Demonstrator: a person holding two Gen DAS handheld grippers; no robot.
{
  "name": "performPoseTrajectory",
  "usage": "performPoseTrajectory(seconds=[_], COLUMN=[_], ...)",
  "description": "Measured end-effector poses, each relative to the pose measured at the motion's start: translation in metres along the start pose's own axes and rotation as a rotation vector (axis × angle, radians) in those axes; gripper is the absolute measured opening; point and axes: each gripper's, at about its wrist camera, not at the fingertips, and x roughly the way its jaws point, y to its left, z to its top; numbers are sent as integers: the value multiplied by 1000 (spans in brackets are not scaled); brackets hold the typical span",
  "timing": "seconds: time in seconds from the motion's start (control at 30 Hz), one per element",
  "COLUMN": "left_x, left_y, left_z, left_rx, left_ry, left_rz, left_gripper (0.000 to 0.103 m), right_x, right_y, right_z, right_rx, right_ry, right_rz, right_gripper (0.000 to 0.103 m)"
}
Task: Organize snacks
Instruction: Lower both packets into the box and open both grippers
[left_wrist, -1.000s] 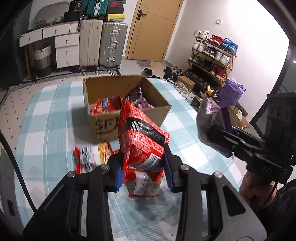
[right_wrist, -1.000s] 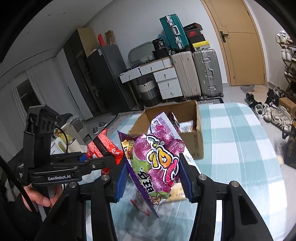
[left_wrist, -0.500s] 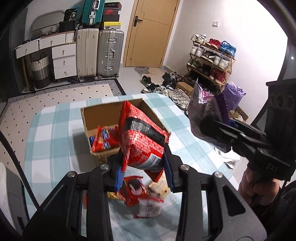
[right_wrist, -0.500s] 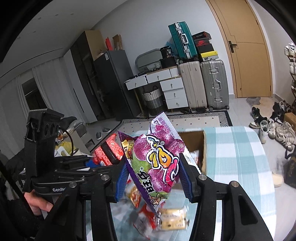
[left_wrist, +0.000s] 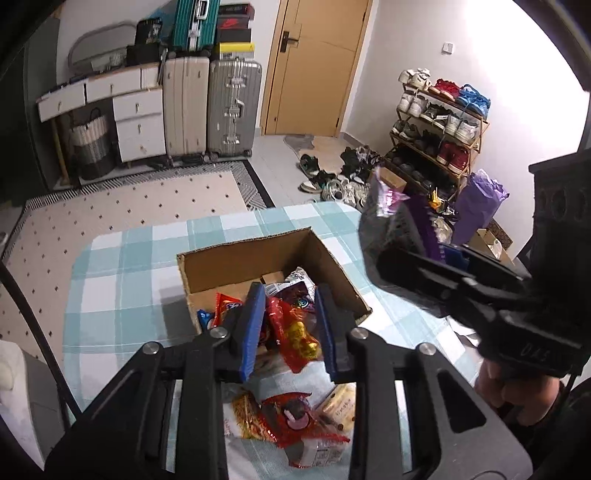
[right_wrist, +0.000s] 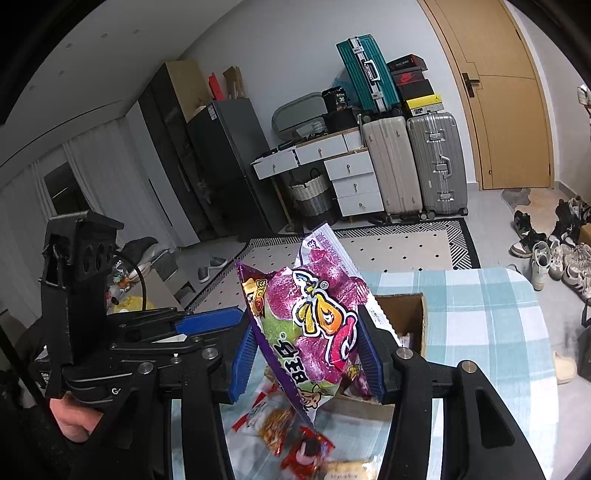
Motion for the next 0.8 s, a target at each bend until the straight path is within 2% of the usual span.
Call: performPoseTrajectory(seconds=[0.23,0.3,0.4,0.5,0.57,0.63,0.73,0.8], left_x=[44,56,68,70,67,63,56,53], left_y=[17,22,32,39,40,39,34,31], left_z=[-2,-6,-15,-27,-36,-45,-60,-70], left_rx=[-19,-28,-51,-62,-60,-58,-44,-35], left_ry=[20,40,61,57,50,37,30,31], left_rz=[51,62,59,59,62,63,54,65], left_gripper=[26,26,35,45,65,74,81,81], right_x=[60,77,89,77,65,49,25,14], right_y=[-21,-30,-45,-56,-64,-69,-77,-81], right_z=[0,-5,-14,-22,-27,-34,-50,-64], right_rx=[13,39,89,137,154,160,157,159], right_ry=[99,137,162,125,91,59,22,17], right_rz=[-59,-88,-78,-52,-57,-65,-78,-80], right_gripper=[54,61,62,62,66,72,72,74])
